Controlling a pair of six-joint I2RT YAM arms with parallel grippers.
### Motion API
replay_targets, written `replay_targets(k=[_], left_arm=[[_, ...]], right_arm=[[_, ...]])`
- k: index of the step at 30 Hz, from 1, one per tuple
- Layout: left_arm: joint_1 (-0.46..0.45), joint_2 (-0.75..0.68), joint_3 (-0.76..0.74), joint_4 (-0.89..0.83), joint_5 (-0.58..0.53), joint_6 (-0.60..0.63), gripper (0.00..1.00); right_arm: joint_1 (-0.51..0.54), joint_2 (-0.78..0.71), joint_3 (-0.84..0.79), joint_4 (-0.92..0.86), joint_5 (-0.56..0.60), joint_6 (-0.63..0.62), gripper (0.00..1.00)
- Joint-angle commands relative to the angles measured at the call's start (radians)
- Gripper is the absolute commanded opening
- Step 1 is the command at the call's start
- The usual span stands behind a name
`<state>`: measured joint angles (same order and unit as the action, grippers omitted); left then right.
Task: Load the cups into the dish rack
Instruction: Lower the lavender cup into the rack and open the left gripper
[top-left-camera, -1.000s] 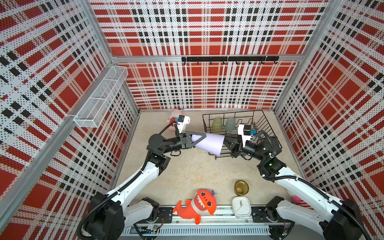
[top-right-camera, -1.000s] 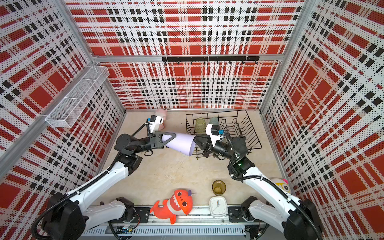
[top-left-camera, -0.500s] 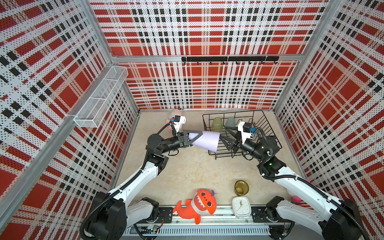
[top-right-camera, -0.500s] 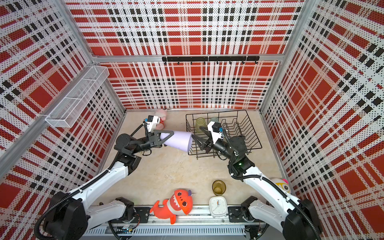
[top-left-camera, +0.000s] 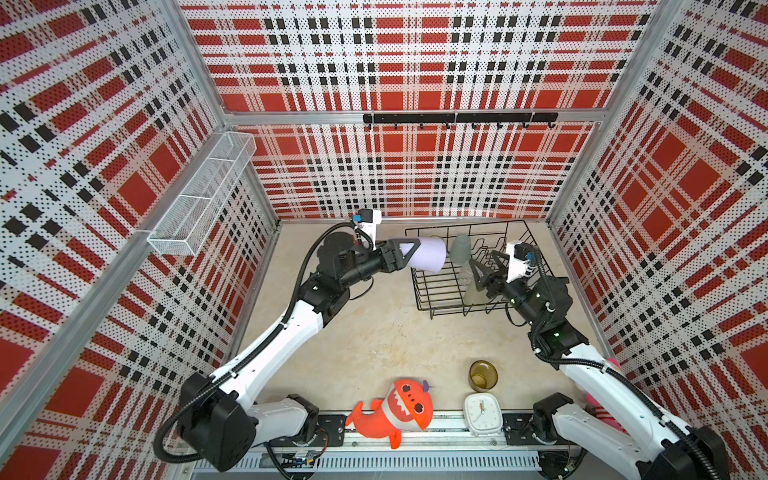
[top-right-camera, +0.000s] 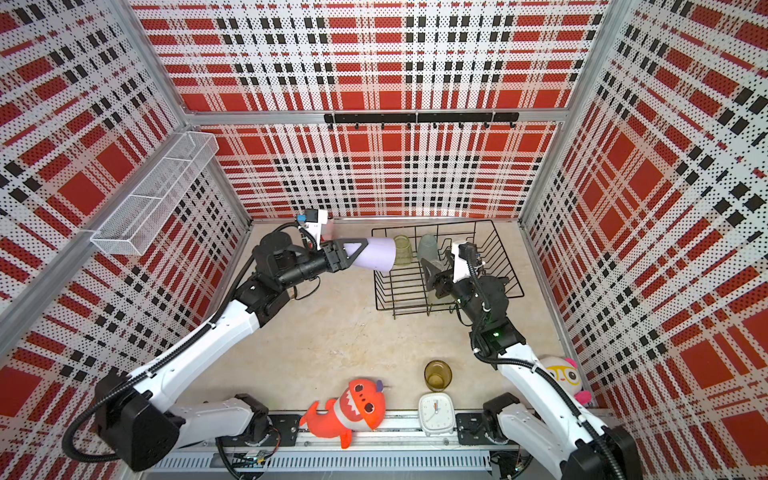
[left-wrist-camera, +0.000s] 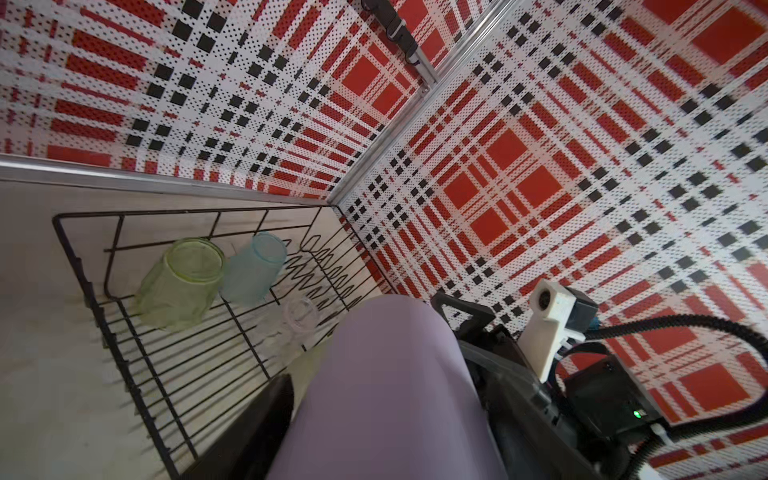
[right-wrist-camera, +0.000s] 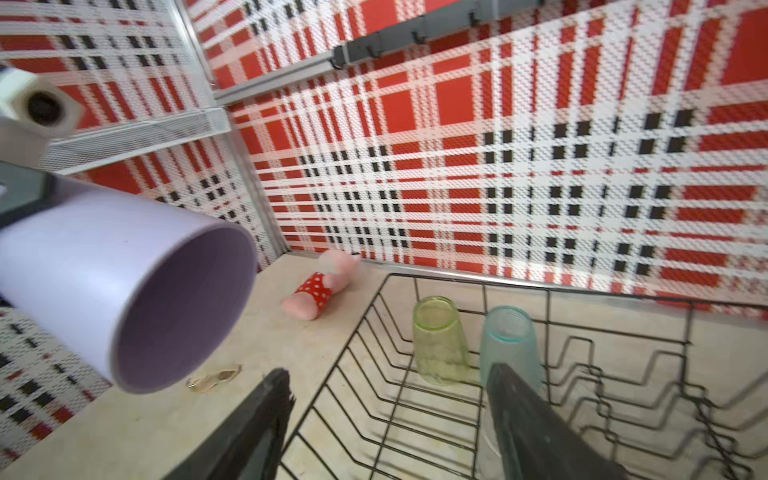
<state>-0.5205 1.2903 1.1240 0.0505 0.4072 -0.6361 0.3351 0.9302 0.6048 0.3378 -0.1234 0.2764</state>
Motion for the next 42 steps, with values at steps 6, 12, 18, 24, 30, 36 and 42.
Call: replay_targets(k=[6,12,18,24,30,36,42], left_arm=[[-0.103,0.207,0.260,-0.416,-0.354,0.384,0.54],[-0.175,0.326,0.354,-0.446,-0.464,0.477,0.54],[-0.224,0.486,0.487,-0.502,-0.538,0.528,0.55],[-0.242,0.610,0.586,-0.520,-0.575,0.549,0.54],[-0.277,0.705,0.644,-0.534,-0.650,0.583,0.55],[-0.282,0.775,0.665,-0.512,-0.668,0.592,0.57],[-0.282,0.827,0.693,-0.481,-0.672,0.599,0.57]], right_arm=[[-0.182,-0.097,-0.041,-0.158,0.146,0.115,1.00],[-0.254,-0.153,-0.065,-0.230,0.176,0.117,1.00],[-0.270,-0.176,-0.073,-0.249,0.153,0.112,1.00],[-0.278,-0.173,-0.051,-0.292,0.138,0.093,1.00],[-0.283,-0.157,-0.032,-0.312,0.111,0.094,1.00],[-0.286,-0.144,-0.008,-0.328,0.094,0.090,1.00],[-0.286,-0.164,-0.005,-0.352,0.099,0.087,1.00]])
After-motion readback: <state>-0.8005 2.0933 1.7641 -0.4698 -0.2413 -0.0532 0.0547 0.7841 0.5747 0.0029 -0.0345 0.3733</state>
